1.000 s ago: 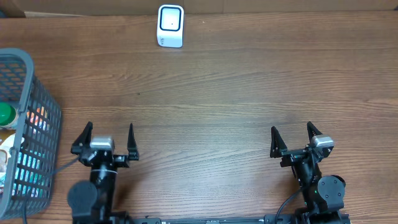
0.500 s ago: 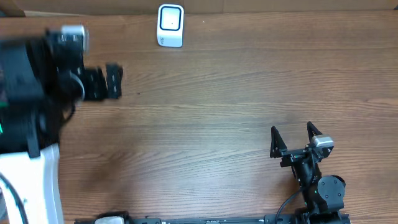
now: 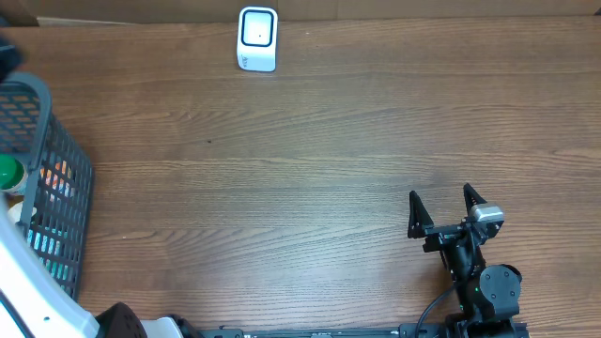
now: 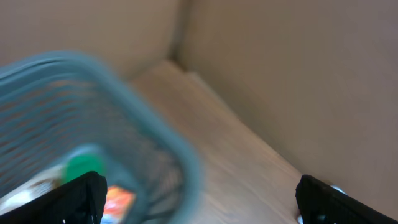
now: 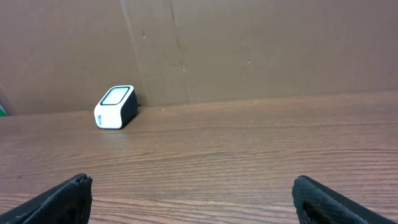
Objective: Scan the item barcode
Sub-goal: 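Reach the left gripper into the basket and grasp the green-lidded jar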
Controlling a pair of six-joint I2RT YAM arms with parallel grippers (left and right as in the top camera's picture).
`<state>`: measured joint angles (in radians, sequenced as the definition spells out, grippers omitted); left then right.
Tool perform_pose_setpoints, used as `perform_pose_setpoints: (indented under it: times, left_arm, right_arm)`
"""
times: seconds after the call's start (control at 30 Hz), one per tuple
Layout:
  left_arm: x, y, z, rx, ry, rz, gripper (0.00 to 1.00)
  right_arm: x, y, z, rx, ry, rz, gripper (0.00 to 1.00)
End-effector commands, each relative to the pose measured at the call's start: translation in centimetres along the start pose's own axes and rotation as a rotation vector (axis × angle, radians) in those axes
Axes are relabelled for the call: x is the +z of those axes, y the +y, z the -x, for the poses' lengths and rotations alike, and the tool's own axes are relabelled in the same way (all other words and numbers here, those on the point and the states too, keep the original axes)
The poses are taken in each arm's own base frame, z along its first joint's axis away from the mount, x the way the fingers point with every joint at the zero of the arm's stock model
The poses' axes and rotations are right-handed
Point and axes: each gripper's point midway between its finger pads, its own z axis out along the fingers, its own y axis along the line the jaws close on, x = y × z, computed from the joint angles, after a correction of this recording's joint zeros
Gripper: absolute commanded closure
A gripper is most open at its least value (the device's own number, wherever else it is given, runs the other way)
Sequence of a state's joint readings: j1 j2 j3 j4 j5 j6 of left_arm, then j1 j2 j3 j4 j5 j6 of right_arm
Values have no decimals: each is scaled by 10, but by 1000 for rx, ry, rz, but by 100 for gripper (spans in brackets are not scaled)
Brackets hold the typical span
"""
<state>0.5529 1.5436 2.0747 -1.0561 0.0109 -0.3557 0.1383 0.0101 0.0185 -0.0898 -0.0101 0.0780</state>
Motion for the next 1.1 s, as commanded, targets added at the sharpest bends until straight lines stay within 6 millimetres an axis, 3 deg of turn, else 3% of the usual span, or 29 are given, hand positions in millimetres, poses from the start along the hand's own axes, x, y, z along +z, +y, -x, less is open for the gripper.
perform_pose_setpoints:
  times: [0.0, 0.07, 0.2, 0.33, 0.6, 0.7, 0.87, 1.07]
  left_arm:
    - [22, 68, -1, -164, 39, 200, 0]
    - [37, 92, -14, -183, 104, 271, 0]
    - [79, 152, -69, -208, 337, 479, 0]
    - [102, 183, -100, -177, 454, 592, 0]
    - [152, 212, -156, -59, 582, 585, 0]
    - [180, 205, -166, 108, 583, 436, 0]
    - [209, 213, -166, 144, 477, 420, 0]
    - [232, 224, -190, 155, 416, 410, 0]
  right_arm:
    - [0, -1, -2, 1, -3, -5, 0]
    - [0, -1, -2, 1, -3, -5, 0]
    - [0, -1, -2, 1, -3, -5, 0]
    - [0, -1, -2, 1, -3, -5, 0]
    - [0, -1, -2, 1, -3, -5, 0]
    - [0, -1, -2, 1, -3, -5, 0]
    - [0, -1, -2, 1, -4, -5, 0]
    - [0, -1, -2, 1, -3, -5, 0]
